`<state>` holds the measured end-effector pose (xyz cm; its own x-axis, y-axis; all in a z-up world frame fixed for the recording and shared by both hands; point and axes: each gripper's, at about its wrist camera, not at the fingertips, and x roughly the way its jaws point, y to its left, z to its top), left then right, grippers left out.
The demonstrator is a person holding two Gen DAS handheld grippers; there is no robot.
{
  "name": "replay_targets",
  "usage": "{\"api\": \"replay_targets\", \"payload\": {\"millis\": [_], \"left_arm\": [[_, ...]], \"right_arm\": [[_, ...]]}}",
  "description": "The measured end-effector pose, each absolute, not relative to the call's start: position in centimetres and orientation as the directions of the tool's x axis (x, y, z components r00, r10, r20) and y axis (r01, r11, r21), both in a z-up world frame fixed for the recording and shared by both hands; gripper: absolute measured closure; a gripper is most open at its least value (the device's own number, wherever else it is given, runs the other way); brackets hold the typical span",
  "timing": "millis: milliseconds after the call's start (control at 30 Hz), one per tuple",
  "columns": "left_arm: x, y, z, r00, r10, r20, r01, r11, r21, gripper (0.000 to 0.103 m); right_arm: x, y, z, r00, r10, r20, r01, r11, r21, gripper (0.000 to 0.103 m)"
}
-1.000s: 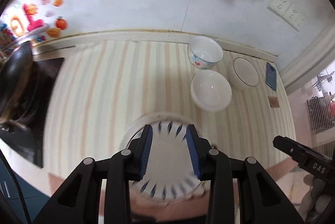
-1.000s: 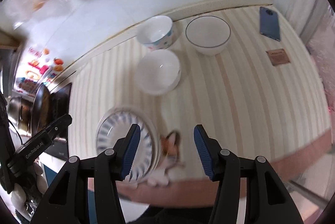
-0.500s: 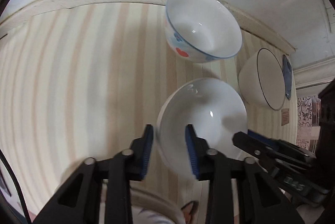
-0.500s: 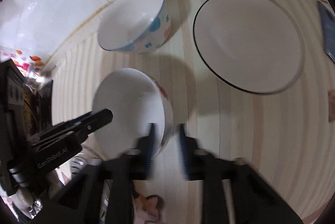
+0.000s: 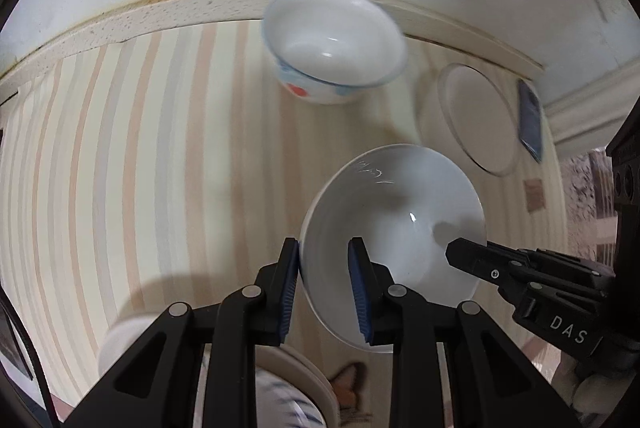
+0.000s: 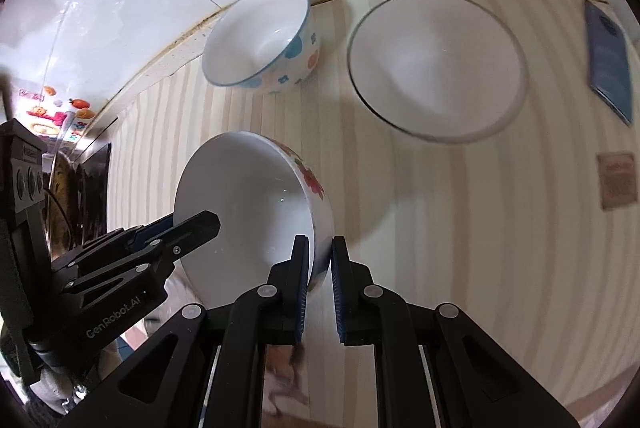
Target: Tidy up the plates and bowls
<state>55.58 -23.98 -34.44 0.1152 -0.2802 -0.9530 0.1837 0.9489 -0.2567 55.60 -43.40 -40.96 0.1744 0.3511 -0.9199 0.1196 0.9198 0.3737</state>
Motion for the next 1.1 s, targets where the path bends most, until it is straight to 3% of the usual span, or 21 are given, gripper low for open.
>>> {"api": "replay_targets", "payload": {"millis": [267,600,1100], "left_arm": [[49.9,-26.9,-32.7,0.108,-0.291,-0.951,0.268,0.929,-0.254,0.080],[44.7,-29.5,-34.5,0.054,-0.291,-0.955,0.305,0.916,-0.262,0.080],[43.1,-32.6,-37.0,0.030,-0.232,-0.972,0.348,0.914,-0.208,0.080]], "right_arm": [[48.1,-45.9,-38.9,0.176,0.326,-0.929,0.157,0.922,0.353,0.091],[41.1,-48.8,-41.5,0.144,0.332,-0.932,0.235,0.904,0.358,0.091],[39.3,-49.5,-44.6,0.101,0.348,-0.932,0.260,0.895,0.362,0.091]]}}
